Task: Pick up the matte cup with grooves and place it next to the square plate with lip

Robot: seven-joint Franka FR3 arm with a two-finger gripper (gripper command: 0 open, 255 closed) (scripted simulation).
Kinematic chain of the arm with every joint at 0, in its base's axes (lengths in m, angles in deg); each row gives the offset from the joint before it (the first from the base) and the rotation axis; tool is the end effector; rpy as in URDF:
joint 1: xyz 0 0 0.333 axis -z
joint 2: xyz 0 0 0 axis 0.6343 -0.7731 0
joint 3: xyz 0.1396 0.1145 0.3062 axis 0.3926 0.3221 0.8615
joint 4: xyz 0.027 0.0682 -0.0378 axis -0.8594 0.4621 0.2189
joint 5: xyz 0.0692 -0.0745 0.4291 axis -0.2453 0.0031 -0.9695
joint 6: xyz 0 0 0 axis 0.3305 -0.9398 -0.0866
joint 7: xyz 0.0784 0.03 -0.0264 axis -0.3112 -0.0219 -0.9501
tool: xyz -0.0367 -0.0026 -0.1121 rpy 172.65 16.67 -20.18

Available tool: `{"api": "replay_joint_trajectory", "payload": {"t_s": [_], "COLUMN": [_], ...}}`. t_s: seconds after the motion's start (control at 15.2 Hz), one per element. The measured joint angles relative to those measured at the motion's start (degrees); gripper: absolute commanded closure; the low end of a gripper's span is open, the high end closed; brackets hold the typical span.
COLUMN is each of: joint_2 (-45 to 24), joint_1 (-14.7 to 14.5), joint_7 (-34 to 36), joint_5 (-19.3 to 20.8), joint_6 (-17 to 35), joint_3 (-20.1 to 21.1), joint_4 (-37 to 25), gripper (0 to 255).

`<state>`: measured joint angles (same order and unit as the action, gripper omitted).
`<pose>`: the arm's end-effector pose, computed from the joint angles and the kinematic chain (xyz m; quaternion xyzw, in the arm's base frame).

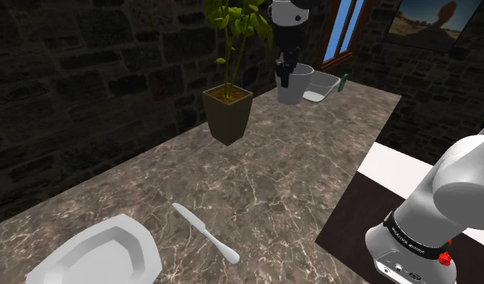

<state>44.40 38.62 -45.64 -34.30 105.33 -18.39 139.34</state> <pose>0.5143 0.0618 0.5516 0.9866 0.1372 -0.0247 0.0849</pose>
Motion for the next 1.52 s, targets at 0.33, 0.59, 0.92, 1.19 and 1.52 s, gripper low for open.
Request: {"api": "replay_joint_trajectory", "payload": {"t_s": [0.33, 0.59, 0.92, 1.19, 1.52], "joint_2": [1.86, 2.71, 2.04, 1.08, -1.84], "joint_1": [-2.89, -5.13, -7.92, -10.12, -12.80], "joint_7": [6.26, 11.29, 18.03, 23.66, 31.27], "joint_5": [-1.80, -3.33, -5.08, -6.33, -7.11], "joint_6": [-1.05, -2.00, -4.05, -5.04, -6.37], "joint_3": [4.16, 7.52, 12.12, 15.87, 20.84], "joint_4": [1.70, 2.20, 0.21, -1.22, -4.69], "gripper": [255, 255, 255, 255, 255]}}
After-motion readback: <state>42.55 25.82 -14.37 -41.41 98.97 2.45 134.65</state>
